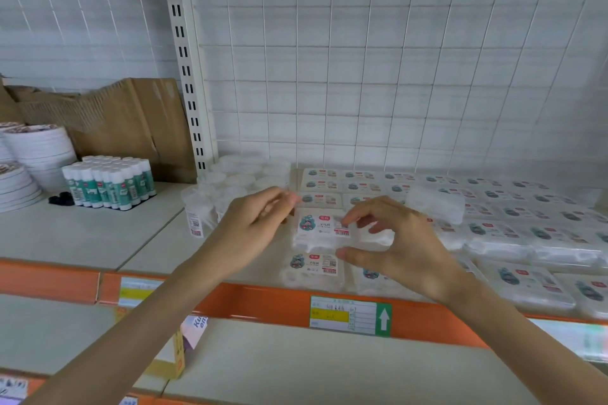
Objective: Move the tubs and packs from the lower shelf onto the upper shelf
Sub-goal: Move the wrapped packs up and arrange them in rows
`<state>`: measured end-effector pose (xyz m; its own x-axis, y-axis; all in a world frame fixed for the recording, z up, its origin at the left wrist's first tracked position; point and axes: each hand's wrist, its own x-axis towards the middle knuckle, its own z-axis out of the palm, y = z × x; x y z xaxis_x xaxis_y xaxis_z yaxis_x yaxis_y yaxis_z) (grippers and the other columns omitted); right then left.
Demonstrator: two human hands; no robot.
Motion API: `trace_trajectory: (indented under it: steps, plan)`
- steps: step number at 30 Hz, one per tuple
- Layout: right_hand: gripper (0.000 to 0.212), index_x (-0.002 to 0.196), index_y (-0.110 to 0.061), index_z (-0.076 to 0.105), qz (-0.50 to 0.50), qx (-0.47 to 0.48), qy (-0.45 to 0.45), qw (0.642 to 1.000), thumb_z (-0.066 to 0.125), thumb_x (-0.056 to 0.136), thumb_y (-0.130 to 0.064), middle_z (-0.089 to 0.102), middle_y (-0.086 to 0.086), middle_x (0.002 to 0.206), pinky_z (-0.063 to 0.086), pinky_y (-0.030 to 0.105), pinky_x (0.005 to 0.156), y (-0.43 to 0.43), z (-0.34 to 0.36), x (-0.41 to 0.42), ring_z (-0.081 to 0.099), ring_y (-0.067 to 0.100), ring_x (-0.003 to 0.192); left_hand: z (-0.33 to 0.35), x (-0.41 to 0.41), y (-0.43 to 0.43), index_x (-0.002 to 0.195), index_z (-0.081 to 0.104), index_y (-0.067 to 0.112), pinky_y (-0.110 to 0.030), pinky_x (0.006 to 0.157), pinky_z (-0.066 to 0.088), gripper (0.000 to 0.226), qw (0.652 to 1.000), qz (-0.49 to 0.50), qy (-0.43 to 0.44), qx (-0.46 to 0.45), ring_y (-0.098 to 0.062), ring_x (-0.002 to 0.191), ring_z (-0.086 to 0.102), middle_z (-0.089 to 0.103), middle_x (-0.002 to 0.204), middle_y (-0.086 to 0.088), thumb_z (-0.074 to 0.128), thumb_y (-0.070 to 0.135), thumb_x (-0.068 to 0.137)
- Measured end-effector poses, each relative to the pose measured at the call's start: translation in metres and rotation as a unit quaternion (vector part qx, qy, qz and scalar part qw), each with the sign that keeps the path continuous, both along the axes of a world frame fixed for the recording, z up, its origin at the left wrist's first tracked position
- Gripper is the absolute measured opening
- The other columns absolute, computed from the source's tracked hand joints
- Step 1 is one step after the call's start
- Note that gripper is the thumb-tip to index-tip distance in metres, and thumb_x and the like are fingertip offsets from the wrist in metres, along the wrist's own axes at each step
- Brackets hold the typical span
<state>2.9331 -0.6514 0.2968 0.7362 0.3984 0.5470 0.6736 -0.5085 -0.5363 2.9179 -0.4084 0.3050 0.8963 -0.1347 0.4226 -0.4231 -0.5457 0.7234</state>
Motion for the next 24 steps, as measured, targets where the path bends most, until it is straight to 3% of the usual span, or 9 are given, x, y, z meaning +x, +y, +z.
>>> trace_trajectory:
  steps: [3,7,9,24]
  plan:
    - [0.035,0.092,-0.045,0.063,-0.001,-0.024,-0.003,1.000,0.085,0.066,-0.040,0.061,-0.023,0.101,0.049,0.013,0.081,0.006,-0.010,-0.003,0.060,-0.002,0.093,-0.024,-0.010,0.026,0.102,0.069,0.029,-0.021,0.077,0.050,0.024,0.979,0.093,-0.116,0.141,0.004,0.093,0.063,0.068,0.095,0.021,0.049,0.042,0.096]
    - [0.034,0.097,-0.041,0.064,-0.008,-0.072,-0.021,0.997,0.077,0.068,-0.053,0.059,-0.023,0.102,0.049,0.015,0.081,0.010,-0.017,-0.005,0.058,-0.004,0.094,-0.049,-0.026,0.039,0.113,0.065,0.034,-0.026,0.089,0.046,0.052,0.954,0.098,-0.075,0.274,0.002,0.102,0.055,0.061,0.112,0.023,0.028,0.065,0.093]
    - [0.038,0.099,-0.042,0.063,-0.021,-0.102,-0.034,0.994,0.068,0.068,-0.062,0.057,-0.025,0.103,0.050,0.018,0.081,0.010,-0.019,-0.006,0.057,-0.006,0.094,-0.059,-0.029,0.040,0.113,0.065,0.033,-0.024,0.091,0.044,0.058,0.940,0.078,-0.075,0.322,0.002,0.102,0.053,0.059,0.113,0.023,0.021,0.068,0.095]
    - [0.050,0.106,-0.042,0.057,-0.040,-0.156,-0.063,0.985,0.051,0.070,-0.076,0.051,-0.029,0.108,0.049,0.019,0.073,0.012,-0.021,-0.010,0.056,-0.007,0.091,-0.069,-0.032,0.039,0.111,0.061,0.028,-0.028,0.084,0.047,0.057,0.919,0.074,-0.128,0.366,-0.006,0.100,0.054,0.058,0.111,0.016,0.016,0.062,0.100]
